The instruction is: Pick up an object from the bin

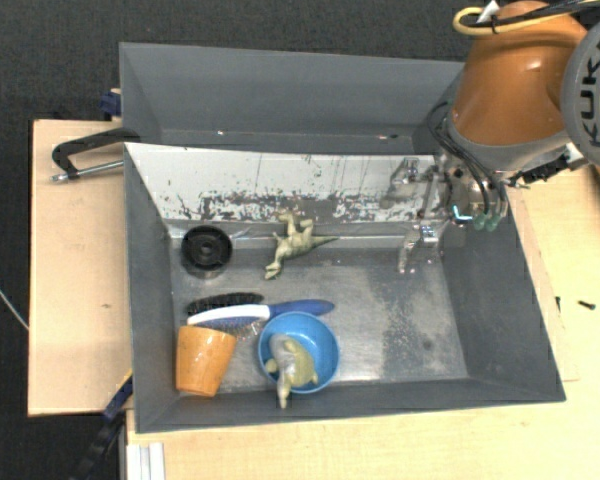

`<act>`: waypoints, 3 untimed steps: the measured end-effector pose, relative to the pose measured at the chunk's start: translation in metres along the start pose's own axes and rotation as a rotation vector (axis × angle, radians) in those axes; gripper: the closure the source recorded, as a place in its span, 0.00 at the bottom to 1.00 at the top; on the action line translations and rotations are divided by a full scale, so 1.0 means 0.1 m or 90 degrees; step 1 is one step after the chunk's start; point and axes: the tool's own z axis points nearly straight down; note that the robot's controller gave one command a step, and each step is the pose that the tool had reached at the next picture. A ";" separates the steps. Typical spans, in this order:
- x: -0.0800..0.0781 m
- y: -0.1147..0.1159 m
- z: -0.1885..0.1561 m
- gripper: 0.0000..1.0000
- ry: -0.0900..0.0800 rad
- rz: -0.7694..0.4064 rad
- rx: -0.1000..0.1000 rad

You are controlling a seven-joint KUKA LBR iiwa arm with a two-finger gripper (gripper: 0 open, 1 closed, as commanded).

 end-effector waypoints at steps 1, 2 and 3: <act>0.23 0.40 1.50 0.00 0.001 -0.014 -0.001; 0.07 0.92 1.57 0.00 -0.009 -0.003 0.005; 0.04 0.95 1.54 1.00 -0.018 -0.003 -0.001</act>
Offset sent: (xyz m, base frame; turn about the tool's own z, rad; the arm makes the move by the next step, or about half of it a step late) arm -0.0217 0.0380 -0.1452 -0.0205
